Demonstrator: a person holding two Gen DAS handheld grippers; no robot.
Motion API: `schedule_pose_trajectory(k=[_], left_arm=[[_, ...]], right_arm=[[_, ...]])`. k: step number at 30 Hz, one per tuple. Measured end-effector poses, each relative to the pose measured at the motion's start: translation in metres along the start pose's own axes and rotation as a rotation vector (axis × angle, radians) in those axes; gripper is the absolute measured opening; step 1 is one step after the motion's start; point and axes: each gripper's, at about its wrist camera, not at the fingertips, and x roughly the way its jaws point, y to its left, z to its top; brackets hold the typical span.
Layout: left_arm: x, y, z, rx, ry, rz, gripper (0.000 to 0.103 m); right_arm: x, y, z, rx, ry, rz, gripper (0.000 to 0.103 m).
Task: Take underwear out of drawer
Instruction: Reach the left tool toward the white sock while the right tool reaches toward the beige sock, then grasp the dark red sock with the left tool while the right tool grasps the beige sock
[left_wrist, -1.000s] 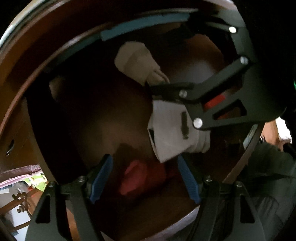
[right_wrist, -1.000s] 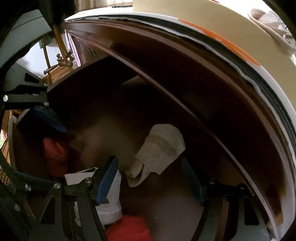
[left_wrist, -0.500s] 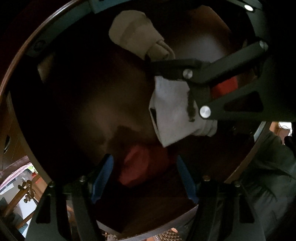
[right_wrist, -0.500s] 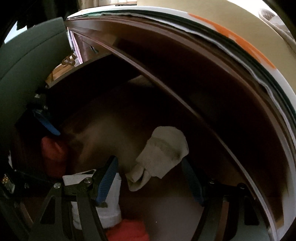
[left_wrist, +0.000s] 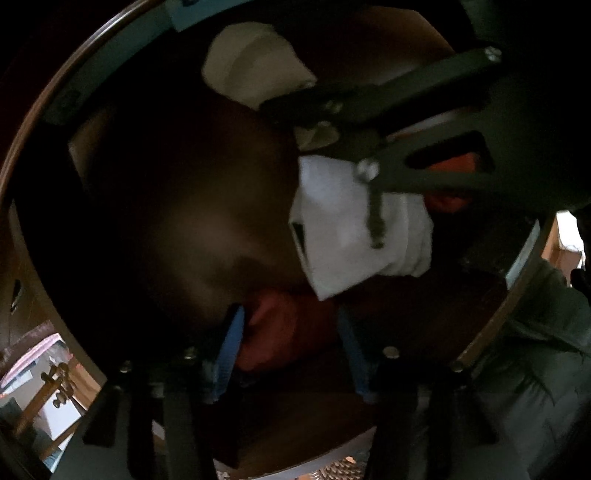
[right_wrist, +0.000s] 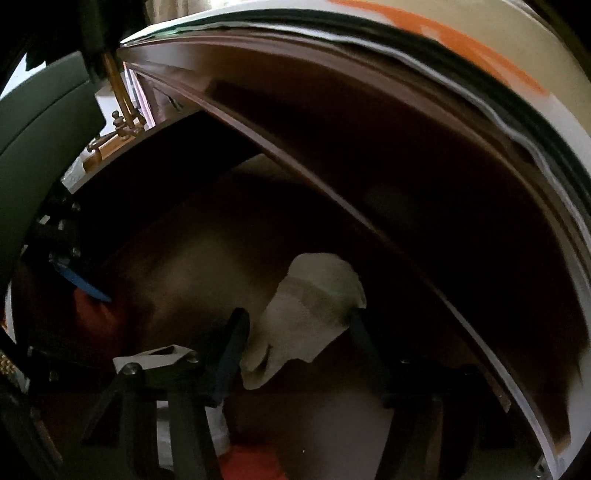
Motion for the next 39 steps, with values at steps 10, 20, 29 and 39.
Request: schedule_pose_trajectory(k=[10, 20, 29, 39], left_arm=[[0.000, 0.054, -0.026, -0.006, -0.040, -0.073, 0.047], [-0.017, 0.062, -0.056, 0.008, -0.137, -0.059, 0.013], [-0.050, 0.071, -0.104, -0.034, -0.316, -0.067, 0.005], [-0.071, 0.077, -0.126, -0.082, -0.437, -0.062, 0.001]], right_arm=[[0.013, -0.004, 0.002, 0.014, 0.019, 0.041, 0.039], [0.005, -0.012, -0.002, 0.021, -0.016, 0.062, 0.020], [-0.031, -0.022, -0.011, 0.027, -0.102, 0.047, 0.020], [-0.051, -0.003, -0.021, 0.031, -0.175, 0.037, 0.020]])
